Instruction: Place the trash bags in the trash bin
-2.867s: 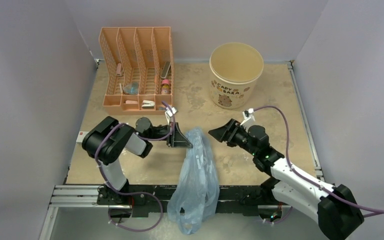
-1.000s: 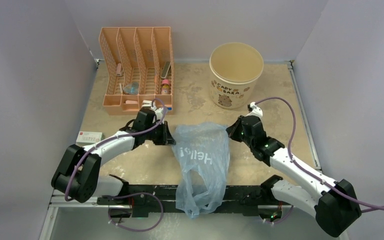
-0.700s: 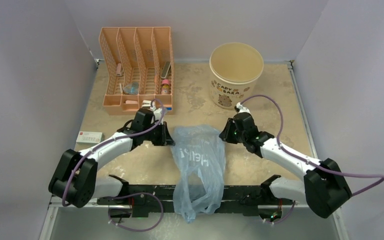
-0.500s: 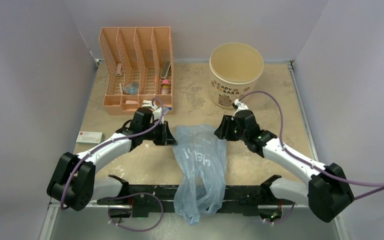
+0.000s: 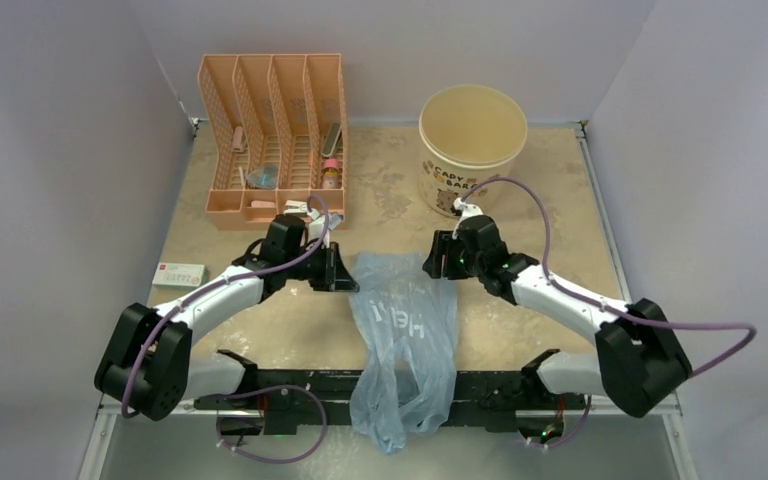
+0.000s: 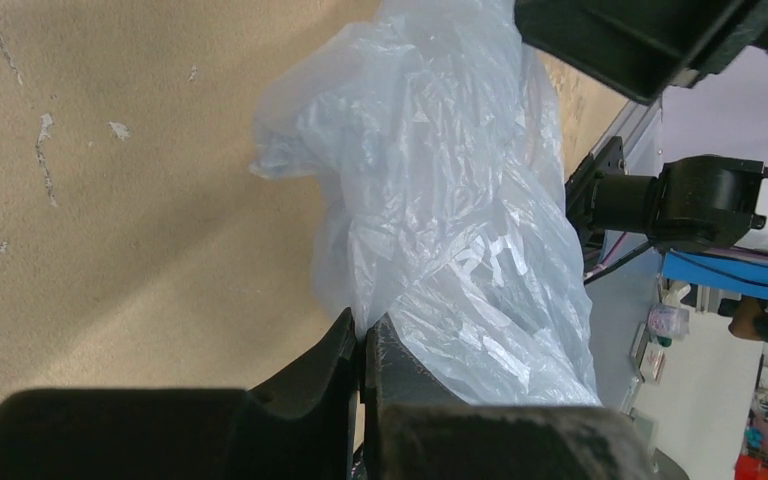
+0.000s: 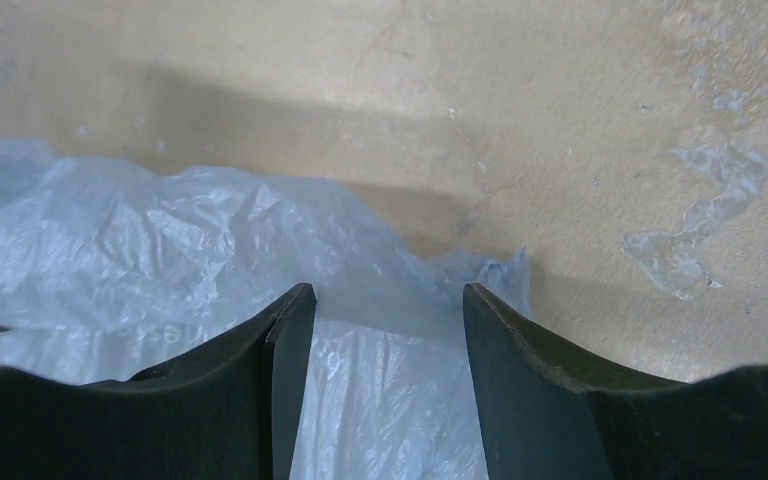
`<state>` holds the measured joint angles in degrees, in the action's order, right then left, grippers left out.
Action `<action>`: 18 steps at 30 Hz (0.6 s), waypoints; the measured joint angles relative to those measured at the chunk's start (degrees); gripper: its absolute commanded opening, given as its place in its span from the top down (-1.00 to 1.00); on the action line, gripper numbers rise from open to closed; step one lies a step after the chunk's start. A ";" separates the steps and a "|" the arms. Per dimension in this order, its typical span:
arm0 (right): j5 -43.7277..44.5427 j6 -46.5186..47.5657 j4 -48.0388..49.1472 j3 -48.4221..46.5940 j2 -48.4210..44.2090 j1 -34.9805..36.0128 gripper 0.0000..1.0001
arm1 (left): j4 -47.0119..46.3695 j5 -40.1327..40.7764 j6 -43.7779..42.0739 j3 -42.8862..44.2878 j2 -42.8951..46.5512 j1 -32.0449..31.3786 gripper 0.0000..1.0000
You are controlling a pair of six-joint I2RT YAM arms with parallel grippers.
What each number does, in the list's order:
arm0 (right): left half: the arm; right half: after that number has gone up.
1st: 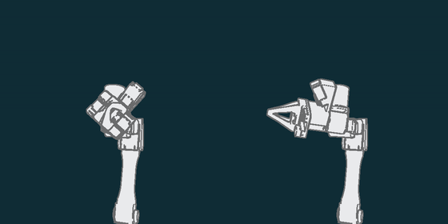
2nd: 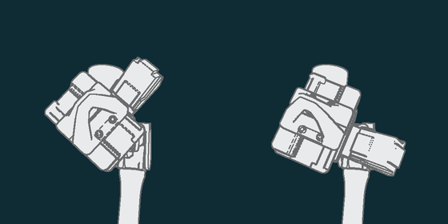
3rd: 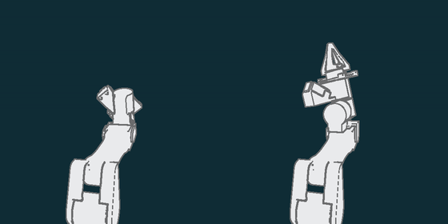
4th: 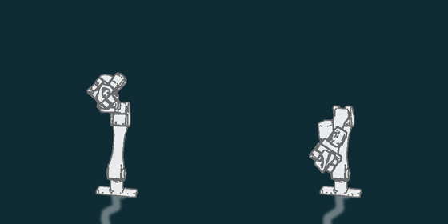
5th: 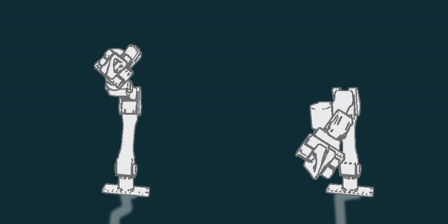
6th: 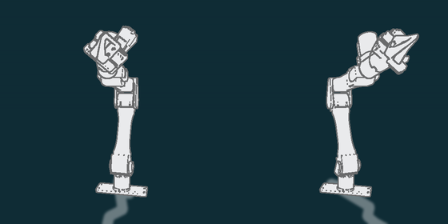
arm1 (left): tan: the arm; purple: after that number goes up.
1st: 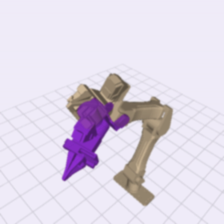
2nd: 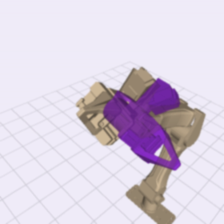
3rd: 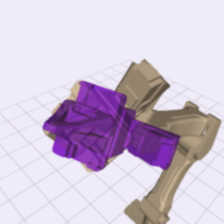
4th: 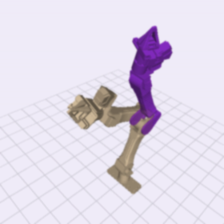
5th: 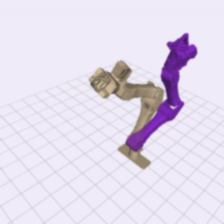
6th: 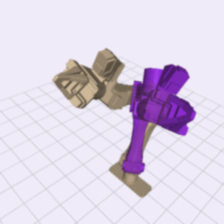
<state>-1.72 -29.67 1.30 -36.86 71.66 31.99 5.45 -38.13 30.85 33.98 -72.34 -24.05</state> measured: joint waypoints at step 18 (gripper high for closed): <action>-2.49 -1.16 7.91 4.98 4.33 0.20 1.00 | 1.77 5.07 1.86 -0.11 10.67 2.14 -0.12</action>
<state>-4.21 -30.83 9.21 -31.88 75.99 32.18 7.22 -33.06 32.71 33.87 -61.67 -21.91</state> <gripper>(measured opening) 0.004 0.547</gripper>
